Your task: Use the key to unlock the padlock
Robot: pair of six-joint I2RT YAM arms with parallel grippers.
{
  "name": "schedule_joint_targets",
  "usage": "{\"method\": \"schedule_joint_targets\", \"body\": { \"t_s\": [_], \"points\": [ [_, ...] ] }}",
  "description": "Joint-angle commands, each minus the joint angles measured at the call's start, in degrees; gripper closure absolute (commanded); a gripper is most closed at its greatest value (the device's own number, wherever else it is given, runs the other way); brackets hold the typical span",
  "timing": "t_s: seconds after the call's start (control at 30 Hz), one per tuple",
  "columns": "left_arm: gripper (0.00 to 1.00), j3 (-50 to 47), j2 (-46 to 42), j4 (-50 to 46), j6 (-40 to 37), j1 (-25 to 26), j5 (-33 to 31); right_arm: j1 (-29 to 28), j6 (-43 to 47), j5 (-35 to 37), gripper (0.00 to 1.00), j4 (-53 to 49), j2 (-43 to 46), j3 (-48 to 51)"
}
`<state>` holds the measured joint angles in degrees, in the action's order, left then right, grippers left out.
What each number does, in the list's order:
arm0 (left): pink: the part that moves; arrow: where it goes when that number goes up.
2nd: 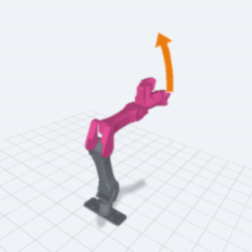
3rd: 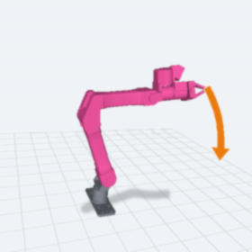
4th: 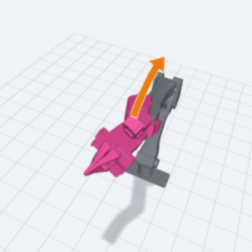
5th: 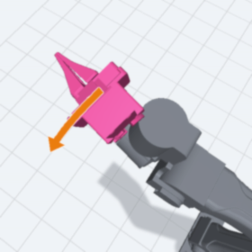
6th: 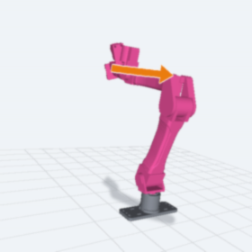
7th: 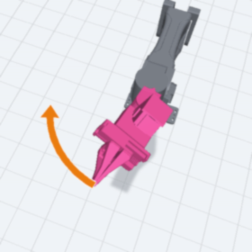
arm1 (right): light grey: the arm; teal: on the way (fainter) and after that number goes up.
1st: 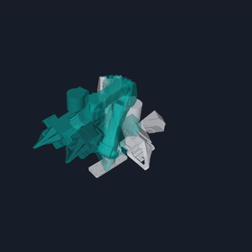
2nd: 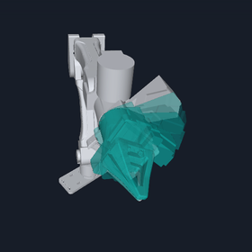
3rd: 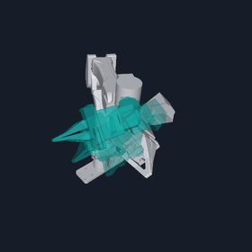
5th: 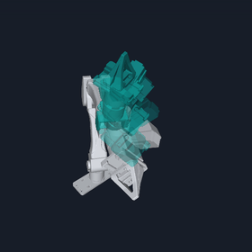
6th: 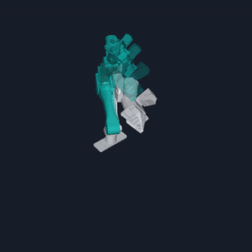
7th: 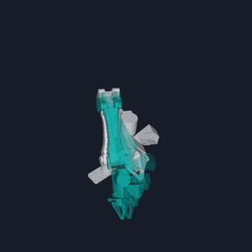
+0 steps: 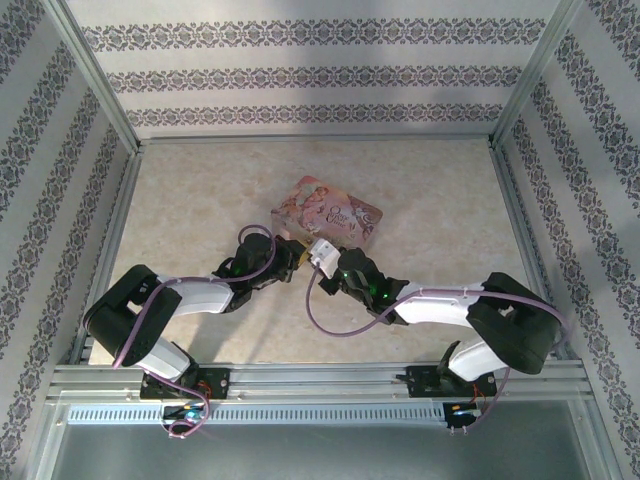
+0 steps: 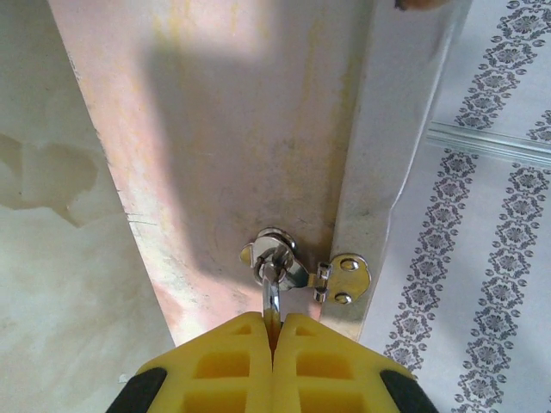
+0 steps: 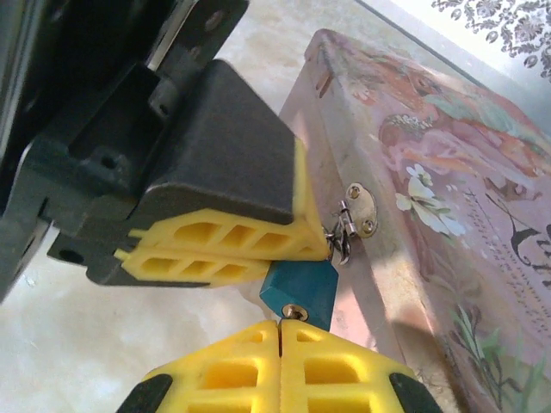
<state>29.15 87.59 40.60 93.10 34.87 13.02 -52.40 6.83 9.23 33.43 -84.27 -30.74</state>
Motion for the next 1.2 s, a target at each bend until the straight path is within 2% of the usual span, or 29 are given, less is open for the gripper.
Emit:
{"method": "schedule_joint_targets", "body": {
  "t_s": [0.0, 0.2, 0.33, 0.83, 0.97, 1.17],
  "points": [
    [0.98, 0.2, -0.1, 5.3, 0.2, 1.4, 2.8, -1.2, -12.1, 0.8, 1.0, 11.6, -0.9, 1.5],
    [0.98, -0.5, 0.9, 5.3, -0.3, 1.5, 2.1, -1.8, -21.1, 0.7, 1.0, 15.5, -2.3, 3.6],
    [0.98, -0.4, 2.2, 6.2, -0.3, 1.6, 2.1, -3.7, -20.4, 3.1, 1.0, 16.1, -4.6, 4.2],
    [0.96, -0.3, 4.8, 6.7, -0.4, 2.0, 1.5, -4.0, -24.4, 4.0, 1.0, 20.8, -7.6, 7.0],
    [0.81, -0.5, 4.3, 5.3, -1.2, 2.0, 0.1, -4.0, -25.3, 4.4, 1.0, 22.0, -8.5, 8.0],
    [0.67, -1.8, 3.2, 4.9, -1.6, 1.8, -1.6, -4.0, -27.6, 5.3, 1.0, 25.4, -10.8, 9.8]
  ]
}}
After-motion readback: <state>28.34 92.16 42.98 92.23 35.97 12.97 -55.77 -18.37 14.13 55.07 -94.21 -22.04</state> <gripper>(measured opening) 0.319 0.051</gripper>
